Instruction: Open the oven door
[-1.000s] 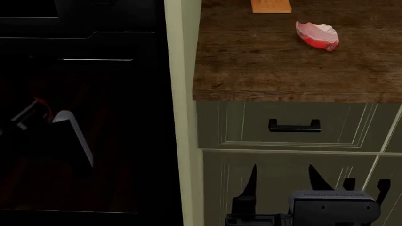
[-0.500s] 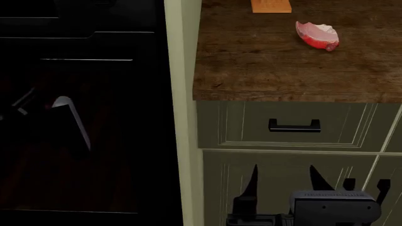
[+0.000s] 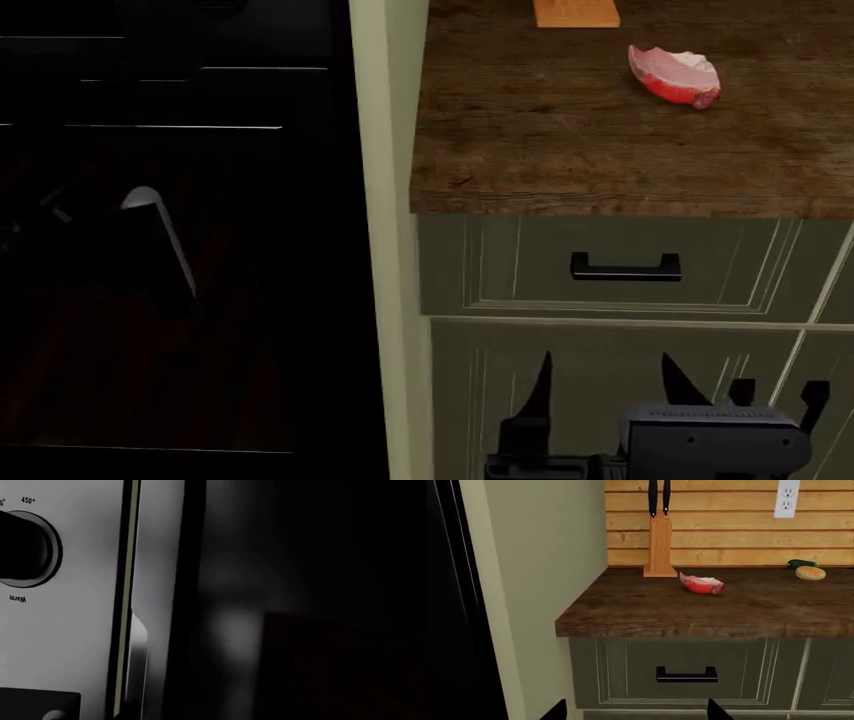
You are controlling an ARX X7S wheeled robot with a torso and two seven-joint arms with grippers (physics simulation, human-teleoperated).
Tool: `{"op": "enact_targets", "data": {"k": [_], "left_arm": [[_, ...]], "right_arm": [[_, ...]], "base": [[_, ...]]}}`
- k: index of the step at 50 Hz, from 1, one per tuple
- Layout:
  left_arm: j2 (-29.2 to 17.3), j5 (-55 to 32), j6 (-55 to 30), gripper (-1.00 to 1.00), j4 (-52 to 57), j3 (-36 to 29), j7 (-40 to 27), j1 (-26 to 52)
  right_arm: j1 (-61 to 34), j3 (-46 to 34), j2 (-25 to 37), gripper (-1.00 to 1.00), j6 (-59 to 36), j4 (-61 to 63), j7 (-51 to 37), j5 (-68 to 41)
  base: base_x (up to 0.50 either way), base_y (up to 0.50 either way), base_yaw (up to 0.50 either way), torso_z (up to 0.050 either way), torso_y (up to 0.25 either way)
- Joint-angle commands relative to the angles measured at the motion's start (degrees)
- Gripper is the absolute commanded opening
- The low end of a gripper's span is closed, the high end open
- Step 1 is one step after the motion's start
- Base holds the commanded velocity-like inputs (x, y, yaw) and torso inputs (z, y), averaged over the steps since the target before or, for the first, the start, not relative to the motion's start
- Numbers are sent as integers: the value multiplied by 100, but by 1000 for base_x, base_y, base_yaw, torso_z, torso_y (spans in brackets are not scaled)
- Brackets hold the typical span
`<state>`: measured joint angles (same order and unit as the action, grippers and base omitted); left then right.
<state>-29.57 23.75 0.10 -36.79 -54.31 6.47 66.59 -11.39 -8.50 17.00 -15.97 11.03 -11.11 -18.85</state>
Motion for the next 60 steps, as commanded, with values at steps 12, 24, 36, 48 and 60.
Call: {"op": "enact_targets", "data": {"k": [12,24,36,48,60], "left_arm": [[448,151,265,100,-1270,-274,-219,398],[664,274,423,100,-1867,-418,-377,544],[517,281,209,-100,-1489,-386,-307,413],[364,270,57,-100,-1110,-358,-207,282],[-178,79,-410,-100,170,-201,380,-75]], "right_arm": [[-5,-12,37,100,30,-16,-36,-37],[-25,-14,49,100,80,-90,-34,-60],[12,-25,73,100,58,-12,-76,-89],[51,-15,93,100,107,-12,-85,-122],[43,-25,112,100,107,16,-96,-157]], "base": [[26,-4,-19,0,0],[40,-7,-32,0,0],[38,-10,-34,1,0],[33,-9,-29,0,0],[18,-4,-18,0,0]]}}
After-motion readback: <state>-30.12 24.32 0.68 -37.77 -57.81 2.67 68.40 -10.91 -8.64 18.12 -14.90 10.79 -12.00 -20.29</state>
